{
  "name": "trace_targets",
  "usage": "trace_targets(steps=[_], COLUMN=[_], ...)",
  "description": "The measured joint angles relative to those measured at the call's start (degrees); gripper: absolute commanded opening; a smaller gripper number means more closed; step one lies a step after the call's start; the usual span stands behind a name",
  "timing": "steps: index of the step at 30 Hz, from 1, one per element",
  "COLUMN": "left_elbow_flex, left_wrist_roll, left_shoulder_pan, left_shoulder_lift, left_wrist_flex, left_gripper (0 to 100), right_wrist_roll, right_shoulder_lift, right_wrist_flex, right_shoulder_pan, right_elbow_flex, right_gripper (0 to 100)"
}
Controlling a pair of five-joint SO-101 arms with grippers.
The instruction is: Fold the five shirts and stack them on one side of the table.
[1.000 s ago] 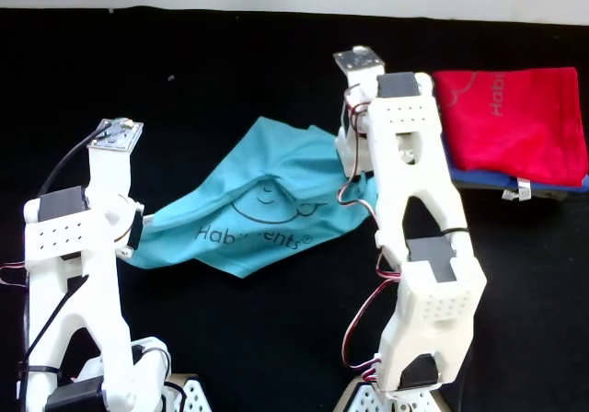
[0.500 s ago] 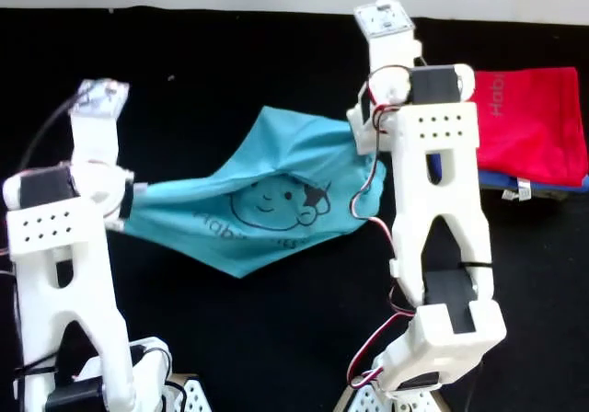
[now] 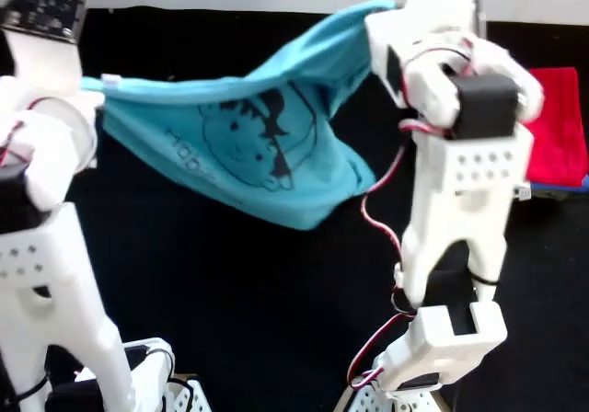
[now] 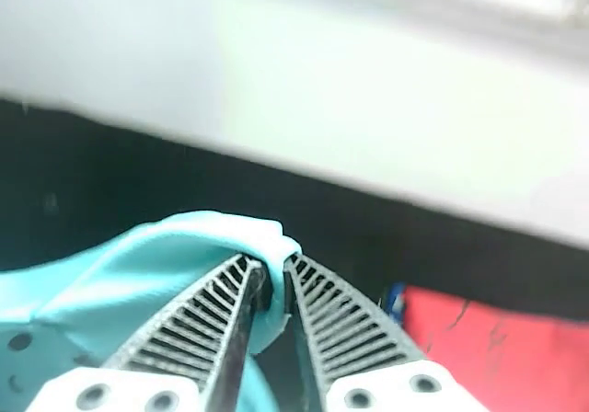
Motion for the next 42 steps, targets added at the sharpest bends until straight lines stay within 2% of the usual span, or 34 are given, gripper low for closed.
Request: trace_targets(steps=[6,11,22,30,42], left_elbow_flex=[-12.7,-19.9,-20.0,-20.9,-19.1], left_wrist_roll=[0.0,0.0,0.2,0.2,0.2], left_shoulder_pan=[0.0,0.0,0.1,0.2,0.2], left_shoulder_lift=[-0.1,-0.5,-0.9,-4.8,-10.4], left_wrist_flex=[3.8,4.3,7.5,12.8,12.5], left_gripper=[1,1,1,1,1], right_wrist_roll=[3.8,6.5,6.8,7.1,7.1], right_shoulder_lift=[-0.1,-0.3,-4.9,-16.5,-17.7], right_wrist_flex=[3.4,3.6,11.3,5.2,3.5], right_shoulder_pan=[1.8,6.0,6.9,6.9,6.9], right_elbow_flex=[-17.1,-23.5,-24.4,-24.5,-25.1], right_gripper=[0.5,0.5,0.5,0.5,0.5])
